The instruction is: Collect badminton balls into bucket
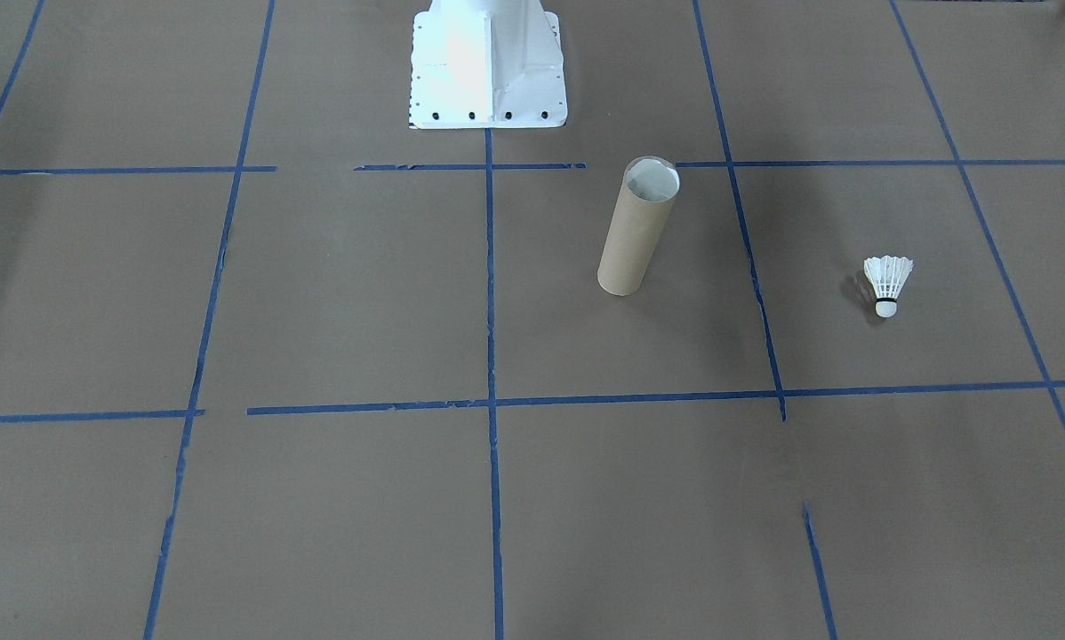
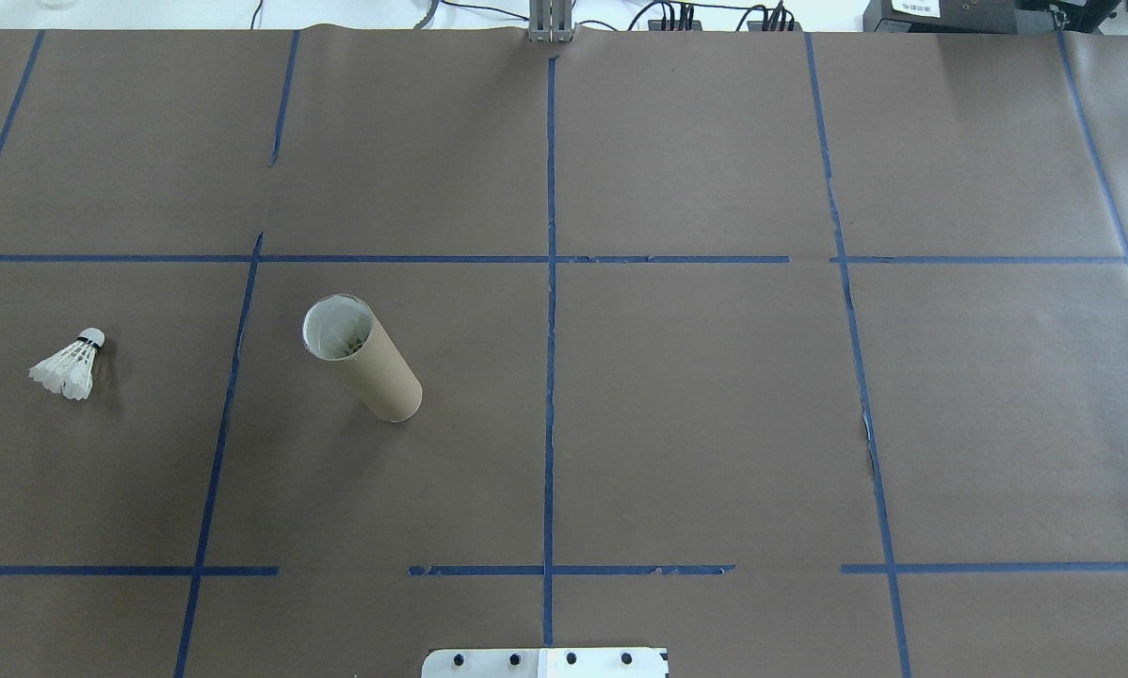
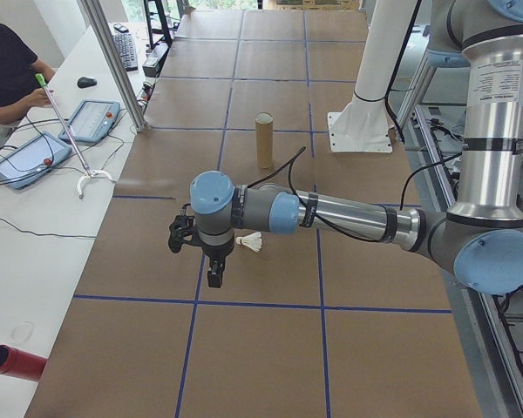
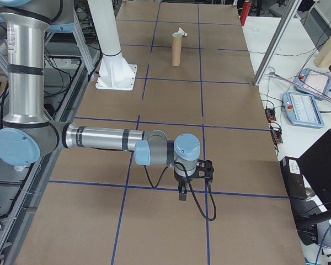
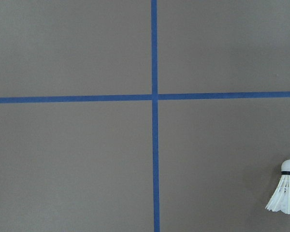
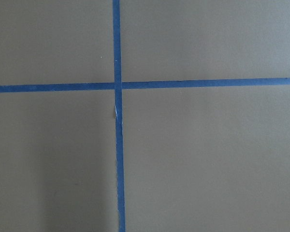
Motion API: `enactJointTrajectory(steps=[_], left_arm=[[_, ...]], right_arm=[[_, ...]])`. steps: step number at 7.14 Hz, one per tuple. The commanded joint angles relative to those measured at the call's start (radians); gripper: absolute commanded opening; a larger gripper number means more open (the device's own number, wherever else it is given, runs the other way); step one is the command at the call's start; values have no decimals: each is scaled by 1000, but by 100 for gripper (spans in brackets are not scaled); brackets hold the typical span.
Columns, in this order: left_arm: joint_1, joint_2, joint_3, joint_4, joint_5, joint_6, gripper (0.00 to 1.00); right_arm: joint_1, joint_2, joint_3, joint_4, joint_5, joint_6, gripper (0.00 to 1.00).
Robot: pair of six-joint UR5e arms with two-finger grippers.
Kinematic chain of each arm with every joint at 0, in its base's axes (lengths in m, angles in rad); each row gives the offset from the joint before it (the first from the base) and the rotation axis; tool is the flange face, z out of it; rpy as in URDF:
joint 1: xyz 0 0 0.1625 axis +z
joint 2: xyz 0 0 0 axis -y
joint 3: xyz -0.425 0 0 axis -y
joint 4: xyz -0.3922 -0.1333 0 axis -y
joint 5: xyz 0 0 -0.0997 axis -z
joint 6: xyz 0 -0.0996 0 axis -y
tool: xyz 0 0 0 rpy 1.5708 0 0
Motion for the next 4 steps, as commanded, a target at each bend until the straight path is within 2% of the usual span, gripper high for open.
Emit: enactJointTrajectory(steps=[1,2,3,4], left_arm=[[4,5,-89,-33,0,-136,100],[5,10,-100,-51,-18,-223,100],[12,35,-102,-122,-42,-322,100],[74,102,-98,-308,-41,-455,100]], right_arm=[[0,0,0,0,0,0,100],[0,0,0,0,0,0,100],[0,0,0,0,0,0,100],[0,0,0,0,0,0,100]])
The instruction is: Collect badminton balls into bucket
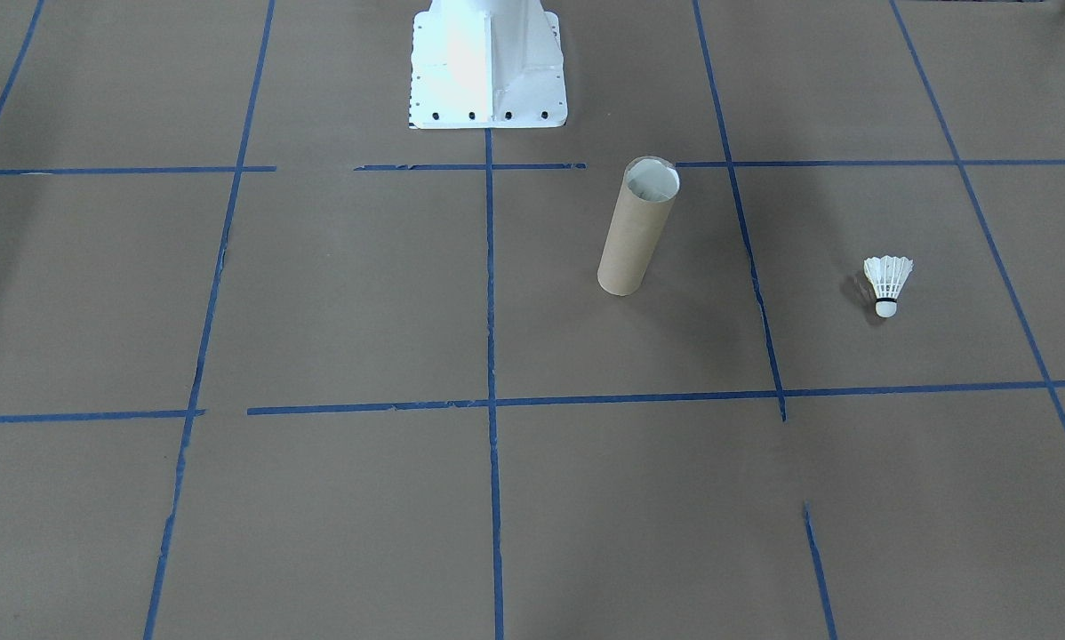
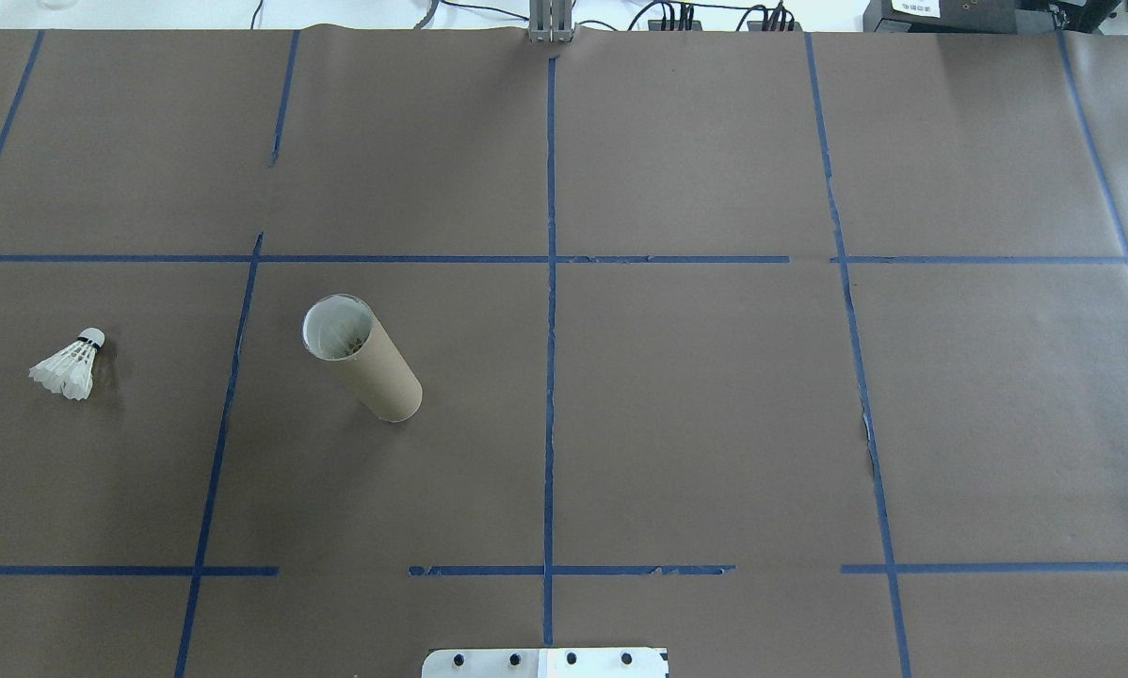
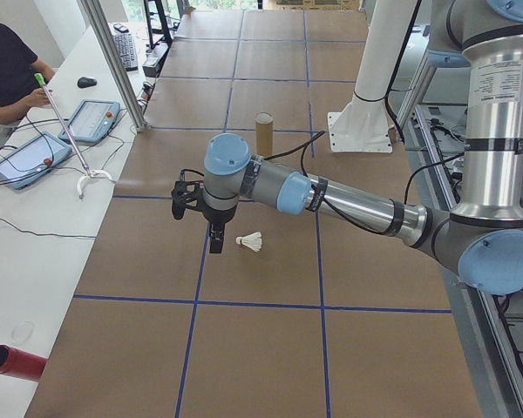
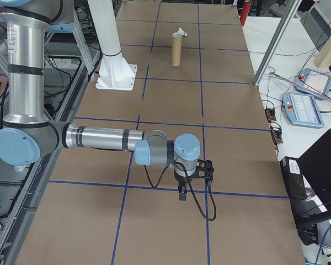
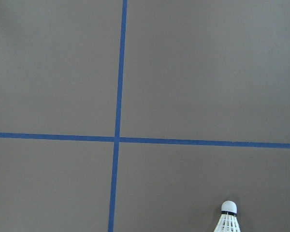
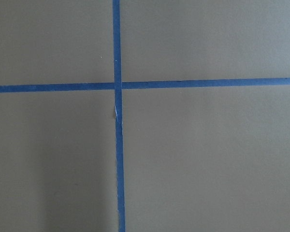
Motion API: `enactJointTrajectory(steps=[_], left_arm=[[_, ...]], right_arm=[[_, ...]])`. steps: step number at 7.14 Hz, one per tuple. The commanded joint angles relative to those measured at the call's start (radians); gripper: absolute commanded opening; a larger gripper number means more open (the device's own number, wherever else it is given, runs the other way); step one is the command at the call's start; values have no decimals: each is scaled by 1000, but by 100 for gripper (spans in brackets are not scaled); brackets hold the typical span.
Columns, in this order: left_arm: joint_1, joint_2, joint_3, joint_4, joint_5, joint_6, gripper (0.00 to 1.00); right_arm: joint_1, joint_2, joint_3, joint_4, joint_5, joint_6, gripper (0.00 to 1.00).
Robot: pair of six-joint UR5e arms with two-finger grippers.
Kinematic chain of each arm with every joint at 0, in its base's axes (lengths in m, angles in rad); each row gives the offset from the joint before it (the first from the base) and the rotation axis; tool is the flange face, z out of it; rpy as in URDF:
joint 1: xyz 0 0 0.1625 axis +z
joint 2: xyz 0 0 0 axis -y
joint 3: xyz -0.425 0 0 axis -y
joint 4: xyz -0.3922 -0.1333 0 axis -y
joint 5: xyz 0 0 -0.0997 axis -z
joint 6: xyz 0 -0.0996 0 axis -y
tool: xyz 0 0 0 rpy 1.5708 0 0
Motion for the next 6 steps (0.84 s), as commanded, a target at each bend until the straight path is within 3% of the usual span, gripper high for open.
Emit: enactJointTrajectory(steps=[1,2,4,6], left_arm=[[139,126,8,-410,-6,-357,100],[169,187,26,-610,-1,-532,100],[250,200,34,-710,3,-860,100],[319,221,118,-933,52,-999,100]], right_arm=[[0,0,0,0,0,0,100],[0,0,0,0,0,0,100],[0,0,0,-2,0,0,100],[0,0,0,0,0,0,100]])
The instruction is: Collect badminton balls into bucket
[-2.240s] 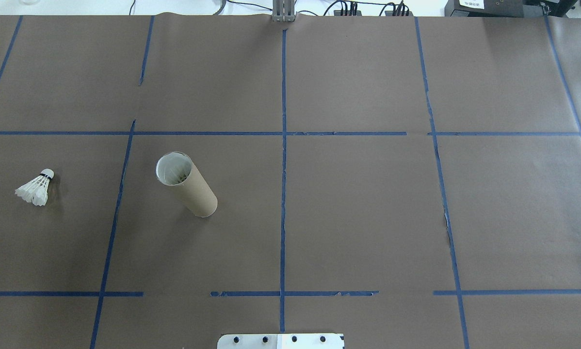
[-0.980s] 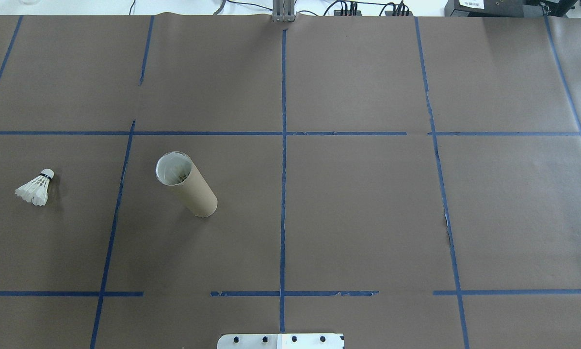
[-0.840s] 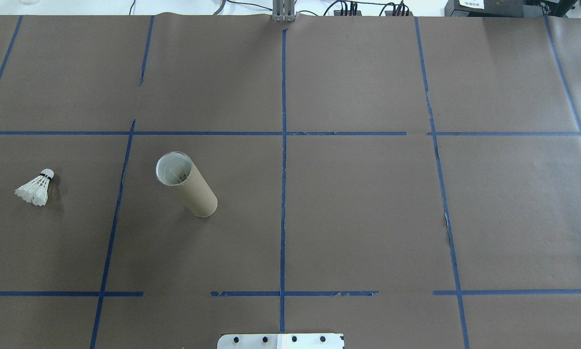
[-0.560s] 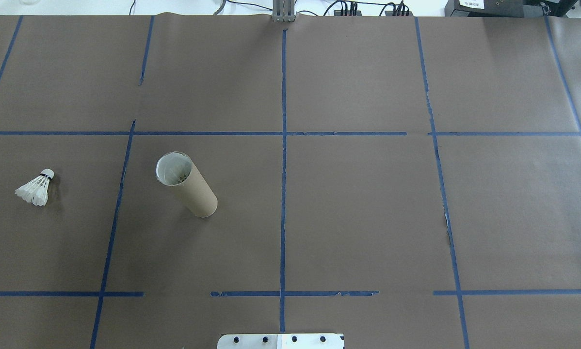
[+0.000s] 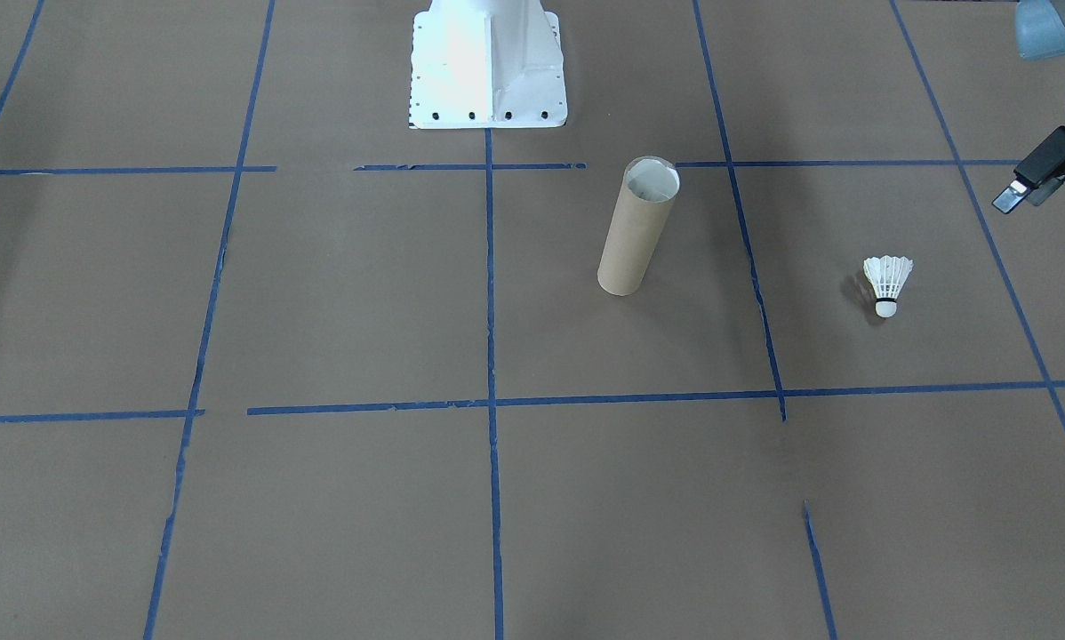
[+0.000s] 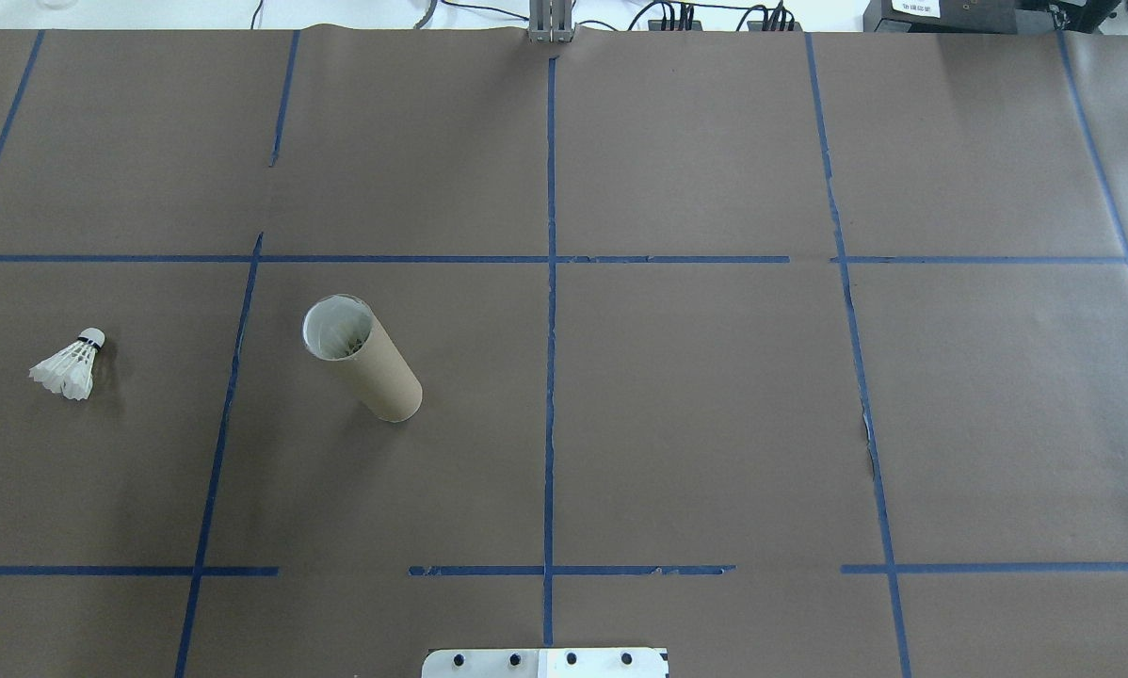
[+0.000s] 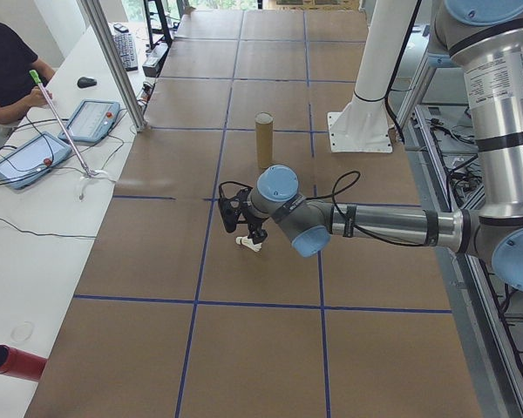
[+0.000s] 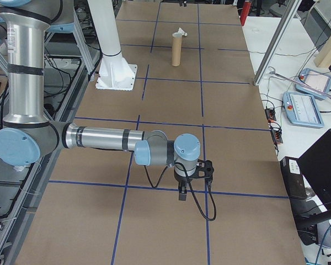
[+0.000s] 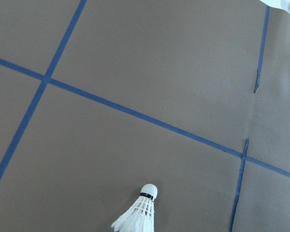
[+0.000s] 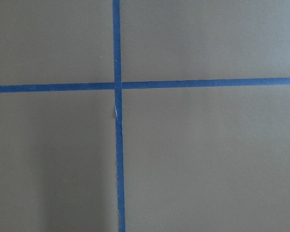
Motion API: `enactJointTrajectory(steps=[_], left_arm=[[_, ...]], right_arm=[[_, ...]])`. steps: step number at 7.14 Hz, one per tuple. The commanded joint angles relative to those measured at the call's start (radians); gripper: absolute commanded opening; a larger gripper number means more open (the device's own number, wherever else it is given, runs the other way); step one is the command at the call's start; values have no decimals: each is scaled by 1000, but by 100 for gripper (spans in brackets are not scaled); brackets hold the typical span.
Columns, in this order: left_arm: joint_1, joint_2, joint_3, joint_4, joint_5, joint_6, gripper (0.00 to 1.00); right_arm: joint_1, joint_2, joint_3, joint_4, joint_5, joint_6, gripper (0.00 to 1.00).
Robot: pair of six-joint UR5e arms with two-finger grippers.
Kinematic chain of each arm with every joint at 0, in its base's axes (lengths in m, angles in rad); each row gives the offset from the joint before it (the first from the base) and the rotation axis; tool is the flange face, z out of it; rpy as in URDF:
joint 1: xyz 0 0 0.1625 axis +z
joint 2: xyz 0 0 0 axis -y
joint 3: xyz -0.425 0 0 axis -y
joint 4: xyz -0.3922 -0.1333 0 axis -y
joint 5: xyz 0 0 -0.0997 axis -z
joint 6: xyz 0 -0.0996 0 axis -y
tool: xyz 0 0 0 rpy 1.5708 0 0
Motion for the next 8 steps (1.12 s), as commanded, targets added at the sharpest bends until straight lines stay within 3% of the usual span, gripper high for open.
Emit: enactJointTrajectory(steps=[1,3,5,6,8], left_arm=[[109,21,41,-183,114,-233,100],[259,22,46,-281,285,-556,100],[327,22,76,-332,350,-699,100],[361,22,119,-354,406,-736,100],[398,22,177,-427,452,-841,100]], right_arm=[[0,0,0,0,0,0,100],[0,0,0,-1,0,0,100],[0,0,0,0,0,0,100],[0,0,0,0,0,0,100],[0,0,0,0,0,0,100]])
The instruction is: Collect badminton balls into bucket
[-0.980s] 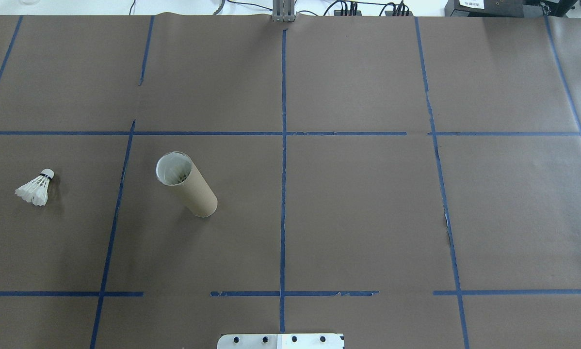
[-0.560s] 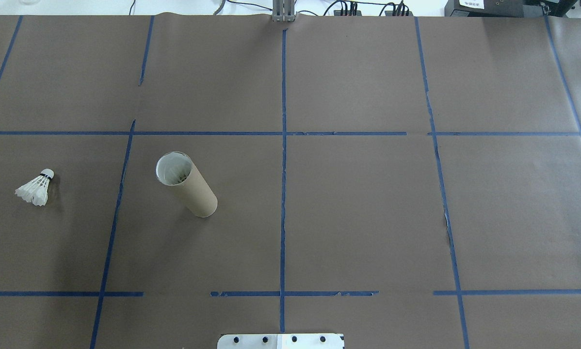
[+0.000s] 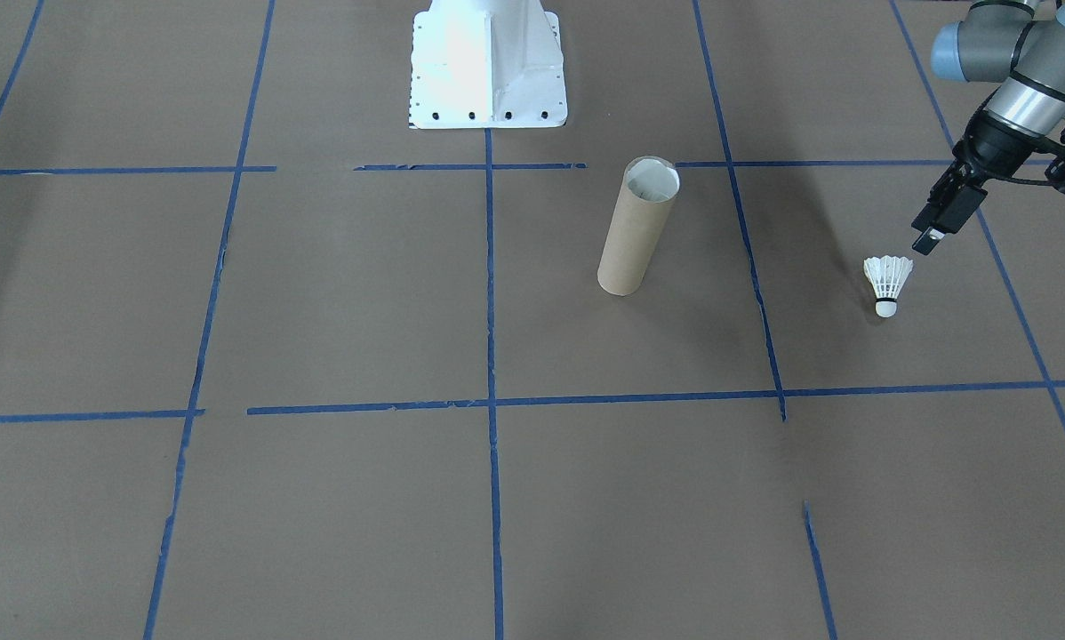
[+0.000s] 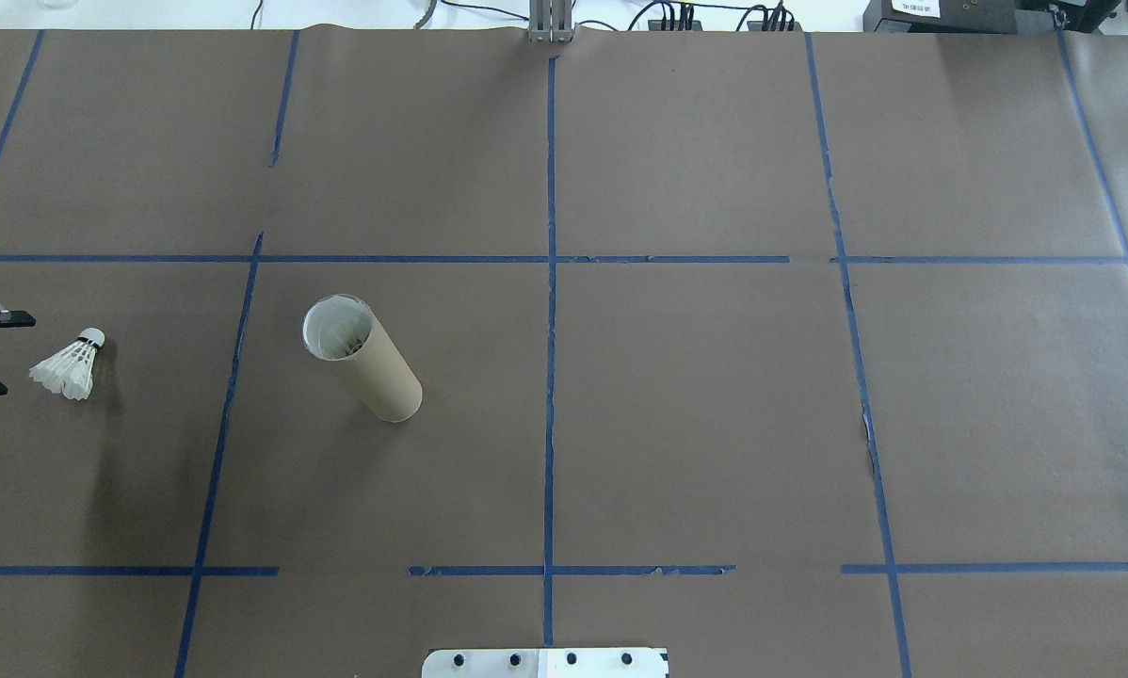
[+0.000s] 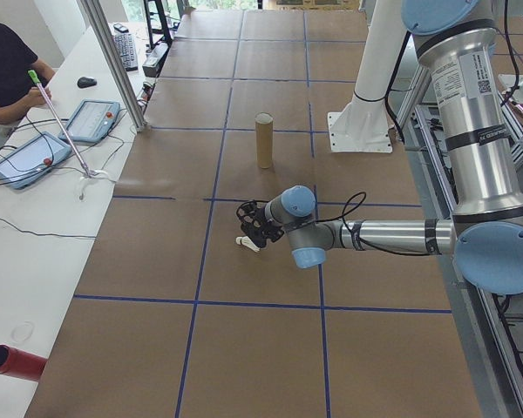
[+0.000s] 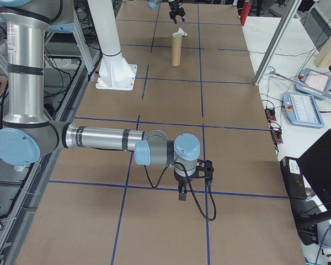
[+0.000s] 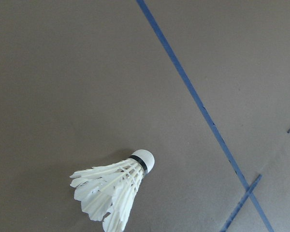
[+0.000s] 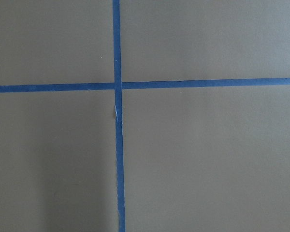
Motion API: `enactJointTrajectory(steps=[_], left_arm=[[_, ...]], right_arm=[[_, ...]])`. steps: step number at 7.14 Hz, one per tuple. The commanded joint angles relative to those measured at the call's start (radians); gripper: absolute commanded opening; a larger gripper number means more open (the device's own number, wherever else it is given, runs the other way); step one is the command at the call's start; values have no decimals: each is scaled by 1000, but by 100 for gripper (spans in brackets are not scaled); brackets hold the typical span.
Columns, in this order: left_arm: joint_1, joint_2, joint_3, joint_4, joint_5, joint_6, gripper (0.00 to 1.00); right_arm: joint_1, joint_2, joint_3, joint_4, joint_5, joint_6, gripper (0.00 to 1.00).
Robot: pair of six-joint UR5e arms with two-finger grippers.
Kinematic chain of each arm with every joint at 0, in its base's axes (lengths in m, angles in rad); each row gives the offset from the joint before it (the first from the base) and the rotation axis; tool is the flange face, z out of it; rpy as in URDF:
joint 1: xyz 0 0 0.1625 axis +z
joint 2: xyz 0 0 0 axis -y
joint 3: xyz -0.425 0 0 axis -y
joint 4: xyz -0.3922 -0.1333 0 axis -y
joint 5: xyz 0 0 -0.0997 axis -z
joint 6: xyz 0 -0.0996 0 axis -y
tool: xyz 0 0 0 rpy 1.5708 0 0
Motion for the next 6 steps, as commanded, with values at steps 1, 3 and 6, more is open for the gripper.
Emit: enactJointTrajectory(steps=[1,3,6], left_arm=[[52,-3,33,-41,57,-117,100],[89,-46,76,-41,121,-174,100],[90,-83,112,-39,139,-191,100]], right_arm=[[0,0,0,0,0,0,100],[0,0,0,0,0,0,100],[0,0,0,0,0,0,100]])
